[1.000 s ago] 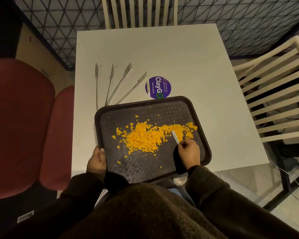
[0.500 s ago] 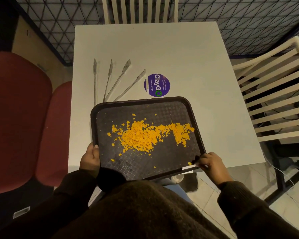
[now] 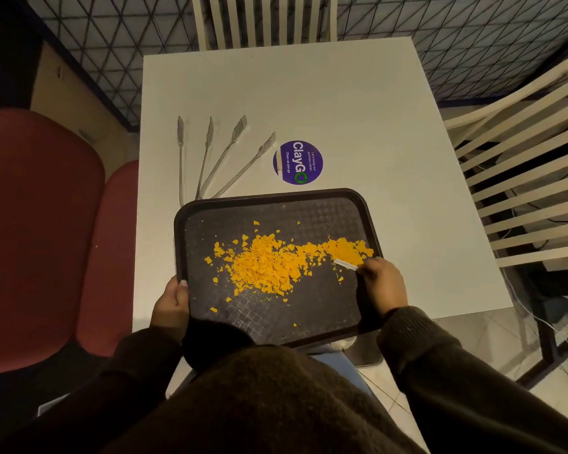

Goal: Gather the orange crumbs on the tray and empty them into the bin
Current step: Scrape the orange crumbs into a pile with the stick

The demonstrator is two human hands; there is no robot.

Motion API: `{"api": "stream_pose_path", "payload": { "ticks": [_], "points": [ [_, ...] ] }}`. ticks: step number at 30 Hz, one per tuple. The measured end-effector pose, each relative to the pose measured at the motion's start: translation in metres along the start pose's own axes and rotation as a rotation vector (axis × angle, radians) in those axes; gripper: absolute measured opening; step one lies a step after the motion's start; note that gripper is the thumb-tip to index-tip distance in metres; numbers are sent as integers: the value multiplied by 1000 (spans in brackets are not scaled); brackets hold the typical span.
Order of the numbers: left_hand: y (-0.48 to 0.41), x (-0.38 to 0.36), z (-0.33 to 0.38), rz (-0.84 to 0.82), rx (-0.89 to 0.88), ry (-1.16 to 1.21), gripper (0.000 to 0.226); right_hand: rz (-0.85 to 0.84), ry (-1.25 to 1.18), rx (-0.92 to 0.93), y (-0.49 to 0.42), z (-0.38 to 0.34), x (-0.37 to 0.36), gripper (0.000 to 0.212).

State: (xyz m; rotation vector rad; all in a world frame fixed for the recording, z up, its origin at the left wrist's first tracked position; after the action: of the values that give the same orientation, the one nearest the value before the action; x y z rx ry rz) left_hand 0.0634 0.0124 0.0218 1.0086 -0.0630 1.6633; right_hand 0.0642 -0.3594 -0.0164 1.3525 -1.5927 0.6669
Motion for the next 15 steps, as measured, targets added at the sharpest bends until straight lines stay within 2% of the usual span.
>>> {"api": "stream_pose_path", "payload": {
  "ticks": [7,10,15],
  "points": [
    [3,-2,0,21,26,-17,41,-8,25,-100,-5,-17,13,9],
    [6,-2,-2,22,43,16,41,-60,-44,15,24,-15,15,5],
    [9,-2,-4,19,50,39,40,-288,-66,322,73,-33,-1,6]
  ]
}}
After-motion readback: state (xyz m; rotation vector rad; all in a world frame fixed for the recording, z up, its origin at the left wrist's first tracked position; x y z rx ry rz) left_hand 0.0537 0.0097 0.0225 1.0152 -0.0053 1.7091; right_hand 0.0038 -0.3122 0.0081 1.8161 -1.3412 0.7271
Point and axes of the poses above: each hand's wrist, its own y-axis away from the middle knuckle, its own x-axis out of the back of the hand, z = x × y, the point moved 2 cm from there along -y, towards the middle knuckle, and after that the axes turned 6 degrees about z, right-handed, at the moved point
